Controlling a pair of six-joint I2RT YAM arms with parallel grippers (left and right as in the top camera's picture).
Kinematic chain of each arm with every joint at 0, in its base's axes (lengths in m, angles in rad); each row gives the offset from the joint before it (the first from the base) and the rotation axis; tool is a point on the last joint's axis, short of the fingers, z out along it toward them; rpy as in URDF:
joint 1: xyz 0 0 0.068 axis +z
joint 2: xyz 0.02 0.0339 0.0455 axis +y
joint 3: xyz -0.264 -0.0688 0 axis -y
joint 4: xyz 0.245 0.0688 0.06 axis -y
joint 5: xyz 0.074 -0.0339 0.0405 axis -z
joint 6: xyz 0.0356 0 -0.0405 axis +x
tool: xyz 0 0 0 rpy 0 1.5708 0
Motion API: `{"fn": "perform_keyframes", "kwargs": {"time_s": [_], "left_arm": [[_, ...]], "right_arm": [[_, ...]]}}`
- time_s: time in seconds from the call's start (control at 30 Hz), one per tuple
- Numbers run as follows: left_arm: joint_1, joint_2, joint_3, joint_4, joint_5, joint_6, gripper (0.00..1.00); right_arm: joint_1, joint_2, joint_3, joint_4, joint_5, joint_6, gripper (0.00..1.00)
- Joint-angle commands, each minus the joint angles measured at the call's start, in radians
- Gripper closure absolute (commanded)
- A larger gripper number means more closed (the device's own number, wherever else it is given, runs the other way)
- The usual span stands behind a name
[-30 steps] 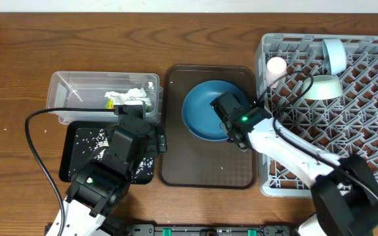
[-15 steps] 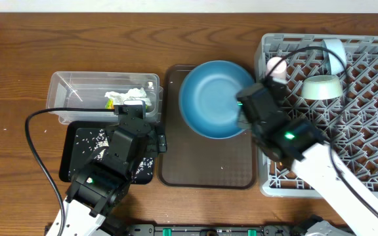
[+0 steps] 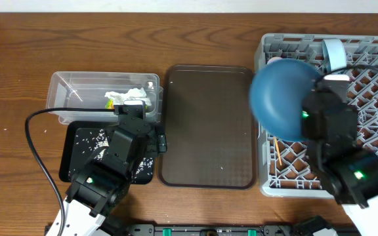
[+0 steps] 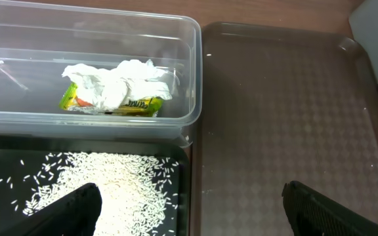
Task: Sort waste into correct bins and load items into the dishwasher rack
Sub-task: 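Lift the teal plate off the brown tray and carry it right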
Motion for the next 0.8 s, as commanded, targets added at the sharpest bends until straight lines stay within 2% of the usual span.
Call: {"fn": "perform_keyframes", "kwargs": {"time_s": [0.0, 0.17, 0.33, 0.53, 0.77], "left_arm": [[0.004, -0.001, 0.019, 0.000, -0.002, -0.010, 0.09], [0.004, -0.001, 0.019, 0.000, -0.002, -0.009, 0.09], [0.004, -0.001, 0.019, 0.000, -0.002, -0.009, 0.09], [0.004, -0.001, 0.019, 0.000, -0.002, -0.010, 0.09], [0.004, -0.001, 0.019, 0.000, -0.002, -0.009, 0.09]], "right_arm": [[-0.038, -0.030, 0.022, 0.003, 0.134, -0.226, 0.99], [-0.097, -0.024, 0.022, 0.031, 0.288, -0.552, 0.99], [-0.204, 0.003, 0.022, 0.068, 0.383, -0.809, 0.99], [-0.371, 0.050, 0.022, 0.172, 0.487, -0.960, 0.99], [-0.545, 0.135, 0.022, 0.256, 0.491, -1.078, 0.99]]}}
